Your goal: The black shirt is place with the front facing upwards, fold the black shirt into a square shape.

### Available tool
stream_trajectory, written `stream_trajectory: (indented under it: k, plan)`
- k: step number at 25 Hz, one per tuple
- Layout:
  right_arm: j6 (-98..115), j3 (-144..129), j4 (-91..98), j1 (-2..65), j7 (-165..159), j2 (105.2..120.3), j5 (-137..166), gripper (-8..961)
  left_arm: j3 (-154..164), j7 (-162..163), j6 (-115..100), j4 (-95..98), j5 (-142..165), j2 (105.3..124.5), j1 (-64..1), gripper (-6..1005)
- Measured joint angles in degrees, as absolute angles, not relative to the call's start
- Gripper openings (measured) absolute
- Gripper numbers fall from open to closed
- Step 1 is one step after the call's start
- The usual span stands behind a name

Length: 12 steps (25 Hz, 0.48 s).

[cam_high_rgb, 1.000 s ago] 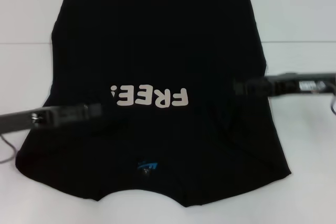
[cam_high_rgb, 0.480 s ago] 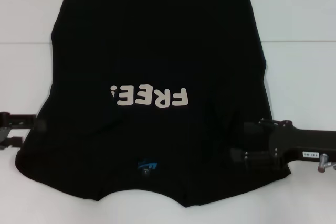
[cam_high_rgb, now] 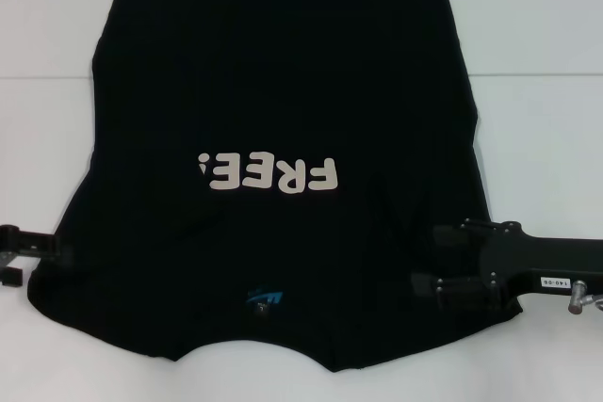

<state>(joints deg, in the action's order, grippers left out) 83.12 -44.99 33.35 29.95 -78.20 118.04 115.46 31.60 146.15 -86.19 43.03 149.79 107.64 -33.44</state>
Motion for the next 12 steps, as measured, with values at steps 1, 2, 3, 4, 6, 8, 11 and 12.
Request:
stream_trajectory:
  k: [1, 2, 3, 4, 6, 8, 11, 12]
  plan:
    - [83.13, -44.91, 33.34, 29.97, -78.23, 118.03, 115.46, 945, 32.02, 146.10, -86.17, 42.93, 149.84, 107.72, -33.54, 877]
    - [83.13, -44.89, 33.34, 30.00, -78.24, 118.03, 115.46, 944, 32.37, 146.10, -86.14, 42.89, 149.87, 107.77, -33.62, 875]
    - [83.13, -44.86, 33.33, 30.02, -78.24, 118.03, 115.45, 944, 32.95, 146.13, -86.00, 42.92, 149.90, 107.85, -33.61, 873]
    - [83.14, -44.84, 33.32, 30.04, -78.24, 118.04, 115.45, 944, 33.62, 146.25, -85.75, 42.99, 149.98, 107.91, -33.61, 870]
    - [83.06, -44.82, 33.31, 30.08, -78.24, 118.13, 115.45, 944, 34.43, 146.45, -85.39, 43.14, 150.35, 108.00, -33.62, 866]
    - [82.93, -44.85, 33.31, 30.11, -78.24, 118.19, 115.44, 944, 34.96, 146.59, -85.15, 43.18, 151.20, 108.05, -33.67, 861]
    - [82.90, -44.84, 33.31, 30.17, -78.24, 118.24, 115.43, 944, 35.48, 146.60, -84.98, 43.25, 152.70, 108.30, -34.02, 854]
    - [82.89, -44.71, 33.31, 30.19, -78.23, 118.27, 115.41, 944, 35.56, 146.55, -84.98, 43.26, 152.89, 108.37, -34.15, 852]
